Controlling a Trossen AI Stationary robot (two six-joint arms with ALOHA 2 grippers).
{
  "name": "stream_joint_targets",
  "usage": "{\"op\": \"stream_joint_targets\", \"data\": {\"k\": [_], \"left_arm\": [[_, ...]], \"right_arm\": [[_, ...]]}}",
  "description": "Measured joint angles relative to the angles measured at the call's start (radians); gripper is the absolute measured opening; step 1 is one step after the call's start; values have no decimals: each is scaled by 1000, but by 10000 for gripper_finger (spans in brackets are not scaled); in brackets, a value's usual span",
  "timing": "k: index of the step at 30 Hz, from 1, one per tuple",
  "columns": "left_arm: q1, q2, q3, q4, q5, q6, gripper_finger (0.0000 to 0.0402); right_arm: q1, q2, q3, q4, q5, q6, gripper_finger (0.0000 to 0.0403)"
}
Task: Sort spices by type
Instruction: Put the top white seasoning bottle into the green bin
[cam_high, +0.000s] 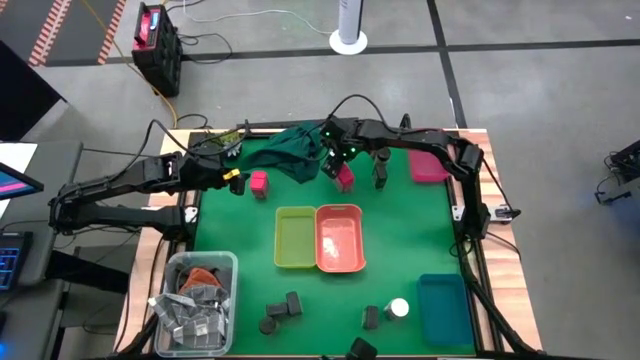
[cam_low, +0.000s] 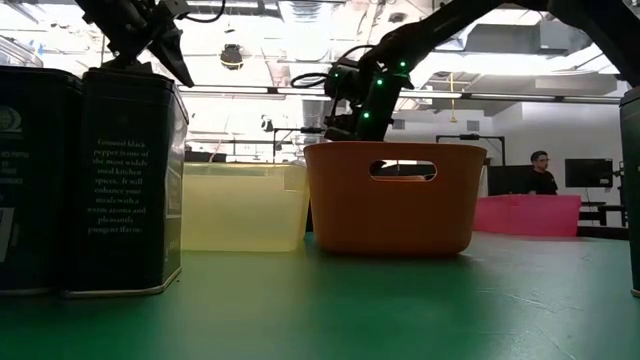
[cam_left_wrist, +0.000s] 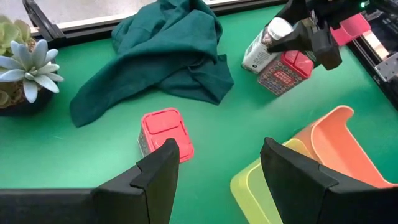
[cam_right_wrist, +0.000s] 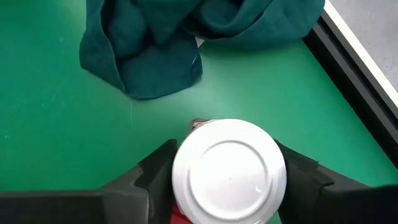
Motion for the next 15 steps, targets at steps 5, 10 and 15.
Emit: {"op": "stream_joint_targets", "data": {"k": [5, 10, 15], "left_arm": [[0, 0, 0, 0, -4, 1, 214], [0, 0, 0, 0, -5, 0, 214], [0, 0, -1, 0, -9, 1, 214]], "right_arm": [[1, -2, 1, -1, -3, -1, 229], [7, -2, 79, -58, -16, -26, 229], [42, -4, 221, -142, -30, -128, 229]]}}
